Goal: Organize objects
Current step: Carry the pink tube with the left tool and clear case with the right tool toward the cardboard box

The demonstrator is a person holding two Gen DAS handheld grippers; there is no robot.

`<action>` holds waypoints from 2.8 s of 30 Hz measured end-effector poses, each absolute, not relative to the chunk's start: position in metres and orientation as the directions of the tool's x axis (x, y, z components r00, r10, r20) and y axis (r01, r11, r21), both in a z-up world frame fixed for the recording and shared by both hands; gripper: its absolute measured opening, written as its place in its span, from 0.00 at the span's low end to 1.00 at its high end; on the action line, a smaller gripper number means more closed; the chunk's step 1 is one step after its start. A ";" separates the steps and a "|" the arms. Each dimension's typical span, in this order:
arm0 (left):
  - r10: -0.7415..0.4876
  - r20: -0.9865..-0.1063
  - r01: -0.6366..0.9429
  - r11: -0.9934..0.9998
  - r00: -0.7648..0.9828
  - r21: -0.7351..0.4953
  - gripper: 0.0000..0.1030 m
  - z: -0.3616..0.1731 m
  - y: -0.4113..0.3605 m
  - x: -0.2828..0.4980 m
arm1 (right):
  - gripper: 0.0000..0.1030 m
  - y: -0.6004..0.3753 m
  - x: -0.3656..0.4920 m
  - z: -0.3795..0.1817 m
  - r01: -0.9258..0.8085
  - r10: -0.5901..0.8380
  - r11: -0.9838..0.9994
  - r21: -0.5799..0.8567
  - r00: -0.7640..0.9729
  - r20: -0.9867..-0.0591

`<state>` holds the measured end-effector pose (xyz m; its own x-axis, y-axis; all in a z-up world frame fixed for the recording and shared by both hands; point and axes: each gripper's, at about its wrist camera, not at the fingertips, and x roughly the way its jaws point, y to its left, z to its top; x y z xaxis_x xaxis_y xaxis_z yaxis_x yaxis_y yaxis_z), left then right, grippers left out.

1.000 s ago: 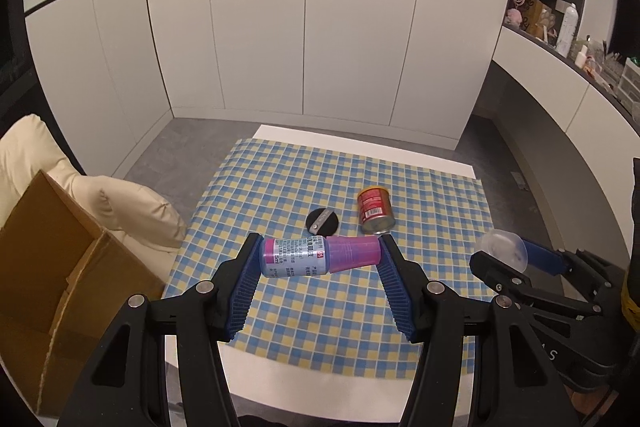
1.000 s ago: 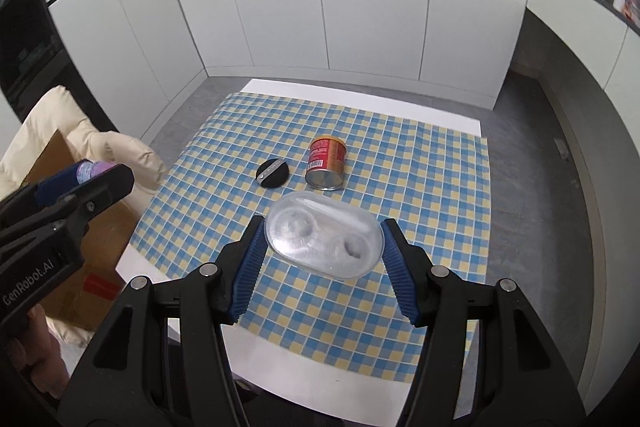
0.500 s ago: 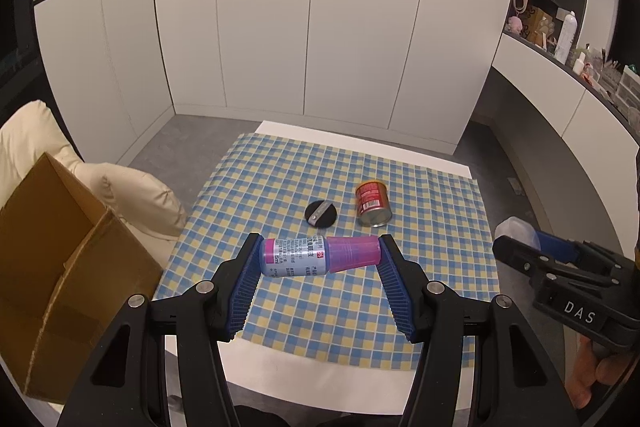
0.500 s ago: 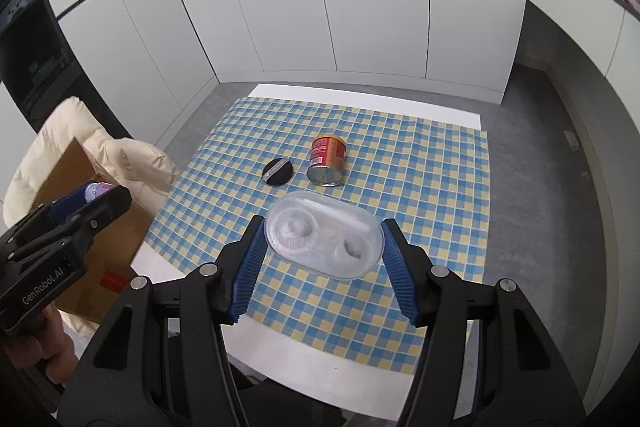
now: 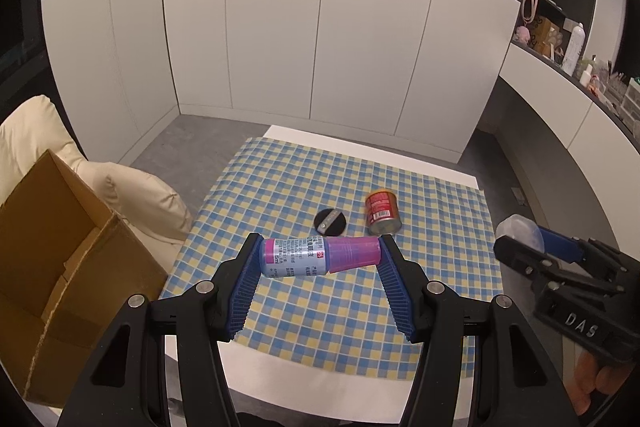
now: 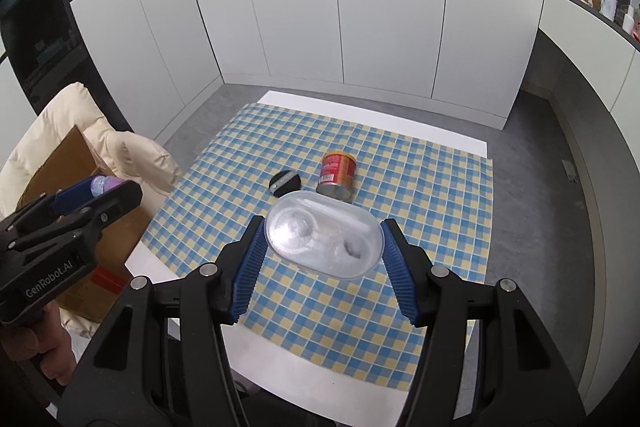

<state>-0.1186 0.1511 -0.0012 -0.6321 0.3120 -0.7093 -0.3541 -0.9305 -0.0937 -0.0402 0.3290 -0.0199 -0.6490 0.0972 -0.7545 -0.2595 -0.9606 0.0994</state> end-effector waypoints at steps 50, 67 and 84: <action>0.309 -0.683 -0.321 -0.940 -0.662 -0.115 0.56 0.006 0.119 -0.131 | 0.58 0.302 -0.073 -0.023 -0.261 0.095 -0.960 0.106 -0.655 -0.750; 0.274 -0.677 -0.264 -0.957 -0.683 -0.121 0.56 0.006 0.077 -0.135 | 0.58 0.264 -0.095 -0.021 -0.207 0.070 -0.974 0.094 -0.666 -0.743; 0.230 -0.677 -0.202 -0.972 -0.699 -0.121 0.56 0.002 0.042 -0.137 | 0.58 0.230 -0.114 -0.019 -0.148 0.029 -0.984 0.097 -0.676 -0.736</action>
